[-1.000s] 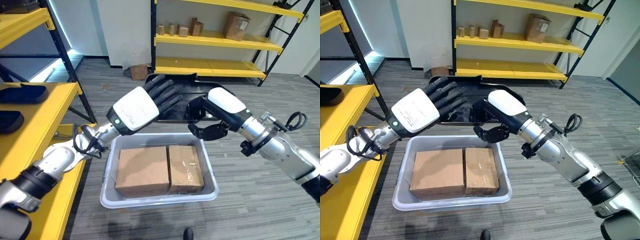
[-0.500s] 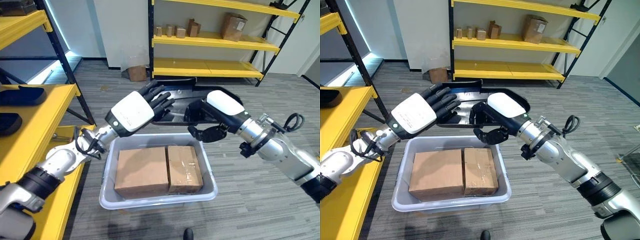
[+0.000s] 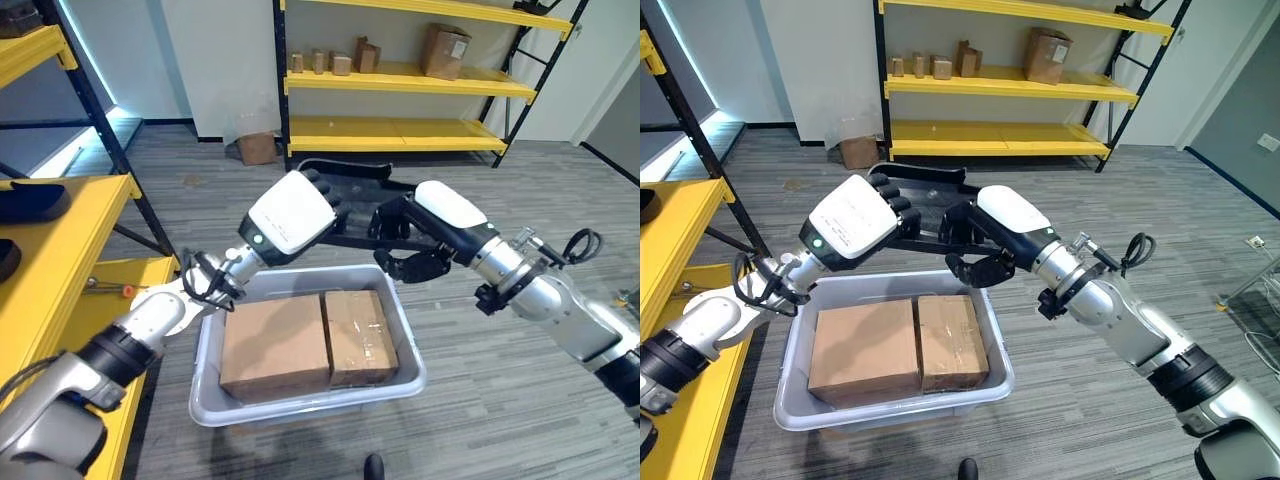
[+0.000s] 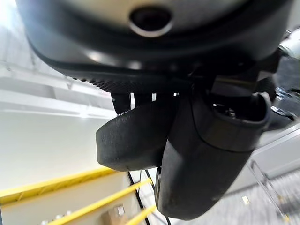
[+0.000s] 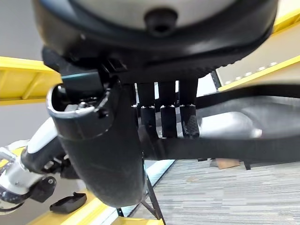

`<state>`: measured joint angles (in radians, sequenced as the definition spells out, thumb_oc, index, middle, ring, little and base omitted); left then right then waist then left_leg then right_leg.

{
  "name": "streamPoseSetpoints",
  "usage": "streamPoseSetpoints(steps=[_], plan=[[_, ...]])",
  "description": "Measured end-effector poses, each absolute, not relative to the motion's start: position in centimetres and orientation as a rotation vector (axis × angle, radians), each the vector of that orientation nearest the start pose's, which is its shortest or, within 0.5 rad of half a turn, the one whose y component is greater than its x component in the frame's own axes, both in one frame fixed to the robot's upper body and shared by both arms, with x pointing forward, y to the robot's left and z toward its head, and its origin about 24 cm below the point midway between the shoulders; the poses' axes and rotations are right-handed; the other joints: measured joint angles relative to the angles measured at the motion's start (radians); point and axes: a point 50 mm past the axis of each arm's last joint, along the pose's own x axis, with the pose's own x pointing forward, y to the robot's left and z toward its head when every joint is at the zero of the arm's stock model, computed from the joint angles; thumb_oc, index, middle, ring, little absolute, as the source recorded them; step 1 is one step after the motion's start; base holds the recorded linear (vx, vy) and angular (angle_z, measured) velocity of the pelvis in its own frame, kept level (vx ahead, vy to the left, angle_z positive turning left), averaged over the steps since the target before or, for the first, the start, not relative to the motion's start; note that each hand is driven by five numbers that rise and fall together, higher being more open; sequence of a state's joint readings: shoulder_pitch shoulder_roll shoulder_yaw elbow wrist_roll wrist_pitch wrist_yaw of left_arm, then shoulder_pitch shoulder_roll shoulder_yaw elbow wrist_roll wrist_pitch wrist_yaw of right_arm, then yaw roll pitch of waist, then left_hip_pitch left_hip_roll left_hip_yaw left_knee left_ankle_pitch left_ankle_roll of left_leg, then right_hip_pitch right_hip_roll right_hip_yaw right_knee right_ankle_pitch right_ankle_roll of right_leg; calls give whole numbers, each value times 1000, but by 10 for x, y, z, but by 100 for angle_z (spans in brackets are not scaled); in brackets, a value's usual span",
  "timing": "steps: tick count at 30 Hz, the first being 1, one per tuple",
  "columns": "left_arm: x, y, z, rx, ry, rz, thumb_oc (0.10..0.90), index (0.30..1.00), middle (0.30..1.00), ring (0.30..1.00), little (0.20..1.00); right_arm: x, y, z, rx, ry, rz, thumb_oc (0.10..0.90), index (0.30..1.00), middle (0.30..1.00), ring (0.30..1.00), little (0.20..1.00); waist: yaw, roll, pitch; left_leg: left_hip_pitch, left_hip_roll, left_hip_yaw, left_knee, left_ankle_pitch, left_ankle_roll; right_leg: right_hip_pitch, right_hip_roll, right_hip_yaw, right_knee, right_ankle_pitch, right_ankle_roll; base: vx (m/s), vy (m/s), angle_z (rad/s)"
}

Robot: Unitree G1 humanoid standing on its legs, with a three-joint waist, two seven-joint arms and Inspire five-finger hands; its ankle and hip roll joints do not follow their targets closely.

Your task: Move parts from the plastic box to the shelf.

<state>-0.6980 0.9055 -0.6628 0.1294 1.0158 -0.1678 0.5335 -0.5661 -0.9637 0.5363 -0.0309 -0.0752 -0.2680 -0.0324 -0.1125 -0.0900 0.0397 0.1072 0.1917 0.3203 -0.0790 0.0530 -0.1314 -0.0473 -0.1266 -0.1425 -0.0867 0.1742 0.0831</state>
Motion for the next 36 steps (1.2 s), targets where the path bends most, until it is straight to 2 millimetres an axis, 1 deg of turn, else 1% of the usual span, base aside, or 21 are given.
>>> streamPoseSetpoints(steps=[2,6,12,16,17,18,19,22,23,25,27,30,31,32,34,36], plan=[[315,155,182,1813,-1115,-98,400,300,300,300,300,298,-164,187,-1061,-608,491,400,300,300,300,300,-9,0,-1,0,0,0,0,0,0,0,1,1,0,0,0,0,0,0],[314,153,188,1768,-1122,-64,400,300,300,300,300,298,-162,187,-1053,-610,492,400,300,300,300,300,-12,0,-1,0,0,1,0,0,0,0,0,2,0,0,0,0,0,0],[314,154,192,1765,-1128,-43,400,300,300,300,300,297,-162,188,-1032,-614,489,400,300,300,300,300,-6,0,-1,0,0,0,0,-1,0,0,1,2,0,-1,1,0,0,0],[310,159,192,1743,-1116,-16,400,300,300,300,300,296,-159,189,-1019,-629,491,400,300,300,300,300,-8,0,-1,-1,0,1,0,-1,0,-1,1,3,0,-1,1,0,0,0],[309,160,192,1737,-1113,-7,400,300,300,300,300,296,-158,190,-1014,-635,493,529,481,481,481,481,-8,0,-1,-1,0,1,0,-2,0,-1,1,3,0,-1,1,0,0,0],[306,163,191,1728,-1105,7,400,300,300,300,300,296,-156,190,-1003,-644,495,841,918,918,918,918,-9,0,-1,0,0,2,0,-2,2,-2,1,3,0,-1,1,0,0,0],[304,167,190,1717,-1091,21,400,300,300,300,300,296,-154,190,-984,-654,493,900,1000,1000,1000,1000,-10,0,-1,0,0,2,0,-2,2,-2,1,3,0,-1,1,0,0,0],[299,175,188,1695,-1063,47,400,300,300,300,300,293,-152,191,-907,-672,466,900,1000,1000,1000,1000,-2,0,0,0,0,2,0,-3,2,-2,1,3,0,-1,1,0,0,0],[295,180,185,1665,-1036,58,400,300,300,300,300,287,-151,193,-840,-699,448,900,1000,1000,1000,1000,3,0,0,0,0,2,0,-3,3,-2,1,3,0,-2,1,0,0,0],[289,190,178,1650,-993,67,400,300,300,300,300,282,-153,193,-746,-722,408,900,1000,1000,1000,1000,6,1,0,0,0,2,0,-4,4,-2,0,3,0,-2,2,0,0,0],[283,202,166,1657,-920,72,400,300,300,300,300,279,-161,192,-663,-714,345,900,1000,1000,1000,1000,7,2,1,-1,-1,2,0,-4,5,-2,-2,2,-1,-3,2,0,0,0],[268,231,141,1644,-738,97,400,300,300,300,300,270,-178,183,-553,-671,259,900,1000,1000,1000,1000,7,11,2,-1,-2,2,-1,-5,7,-3,-4,2,-3,-7,5,0,0,0],[263,242,134,1650,-660,111,400,300,300,300,300,270,-183,180,-542,-646,236,900,1000,1000,1000,1000,9,19,3,-1,-3,2,-1,-6,8,-3,-4,1,-6,-10,9,-8,-35,1],[254,254,127,1617,-597,142,400,300,300,300,300,263,-182,175,-437,-637,223,900,1000,1000,1000,1000,6,32,2,-2,-2,3,-1,-8,9,-4,-5,1,-8,-14,9,-6,-32,0],[248,259,118,1575,-539,172,400,300,300,300,300,257,-182,171,-377,-625,222,900,1000,1000,1000,1000,9,54,3,-2,-5,3,-1,-14,15,-4,-7,1,-8,-15,9,0,0,0],[243,266,115,1546,-497,199,400,300,300,300,300,254,-186,164,-322,-592,217,900,1000,1000,1000,1000,9,67,3,-2,-3,2,-1,-14,16,-3,-6,-1,-8,-16,13,-10,-20,1]])
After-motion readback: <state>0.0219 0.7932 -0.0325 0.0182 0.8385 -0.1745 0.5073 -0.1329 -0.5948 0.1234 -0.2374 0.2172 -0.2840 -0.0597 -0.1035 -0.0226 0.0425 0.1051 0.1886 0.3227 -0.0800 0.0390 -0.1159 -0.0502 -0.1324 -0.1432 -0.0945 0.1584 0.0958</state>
